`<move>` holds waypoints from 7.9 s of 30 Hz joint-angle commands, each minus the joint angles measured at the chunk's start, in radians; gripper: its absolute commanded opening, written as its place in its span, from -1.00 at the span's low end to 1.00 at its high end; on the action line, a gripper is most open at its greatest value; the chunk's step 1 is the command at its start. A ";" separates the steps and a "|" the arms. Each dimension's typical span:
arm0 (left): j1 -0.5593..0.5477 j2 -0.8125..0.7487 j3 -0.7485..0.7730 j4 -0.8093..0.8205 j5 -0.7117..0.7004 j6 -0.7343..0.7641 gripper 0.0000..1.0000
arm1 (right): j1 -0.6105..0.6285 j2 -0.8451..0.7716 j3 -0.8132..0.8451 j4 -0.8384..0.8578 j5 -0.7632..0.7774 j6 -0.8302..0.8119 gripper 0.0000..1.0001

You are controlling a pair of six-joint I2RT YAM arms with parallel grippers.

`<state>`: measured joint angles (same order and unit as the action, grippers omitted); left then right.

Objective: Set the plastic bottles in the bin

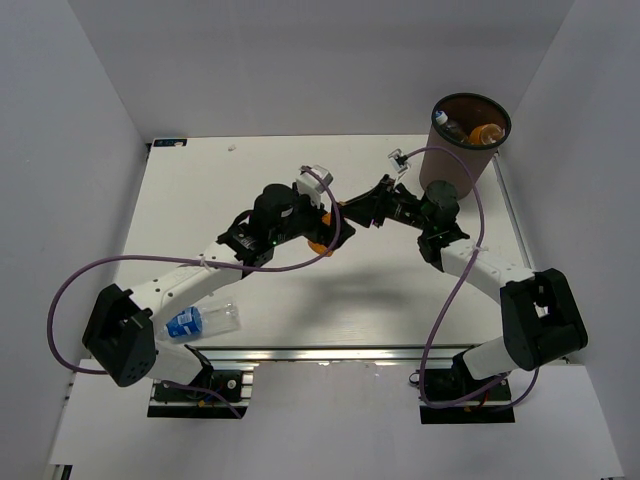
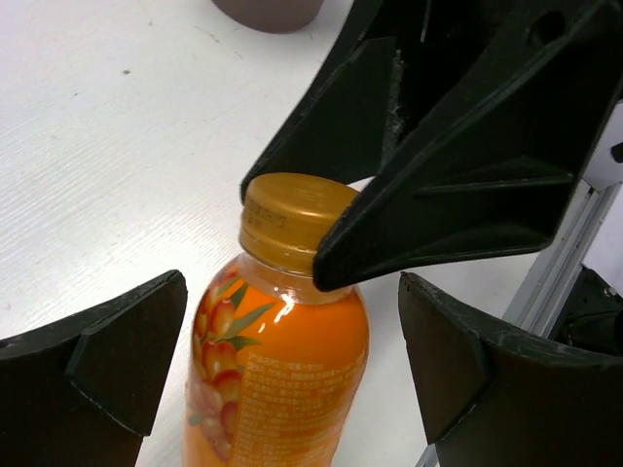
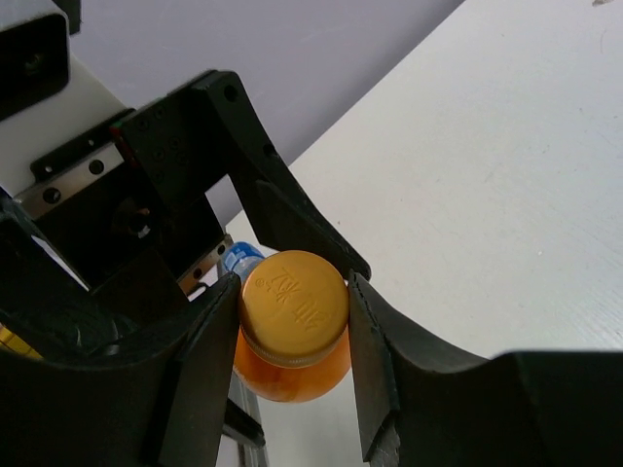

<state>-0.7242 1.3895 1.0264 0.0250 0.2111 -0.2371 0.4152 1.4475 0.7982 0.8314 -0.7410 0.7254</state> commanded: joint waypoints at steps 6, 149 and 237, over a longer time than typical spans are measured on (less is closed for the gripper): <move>-0.006 -0.037 0.047 -0.086 -0.125 0.012 0.96 | -0.048 0.008 0.090 -0.080 0.009 -0.092 -0.97; 0.614 -0.144 -0.285 -0.979 -0.573 -1.185 0.23 | -0.234 -0.131 0.283 -0.584 0.327 -0.641 0.79; 0.026 -0.030 -0.049 0.065 -0.296 -0.056 0.96 | -0.454 0.168 0.886 -0.491 0.653 -0.387 -1.00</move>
<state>-0.7250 1.3651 0.9890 0.0677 -0.0692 -0.2672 -0.0254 1.5990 1.5921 0.3138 -0.2977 0.4225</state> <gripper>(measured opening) 0.982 0.452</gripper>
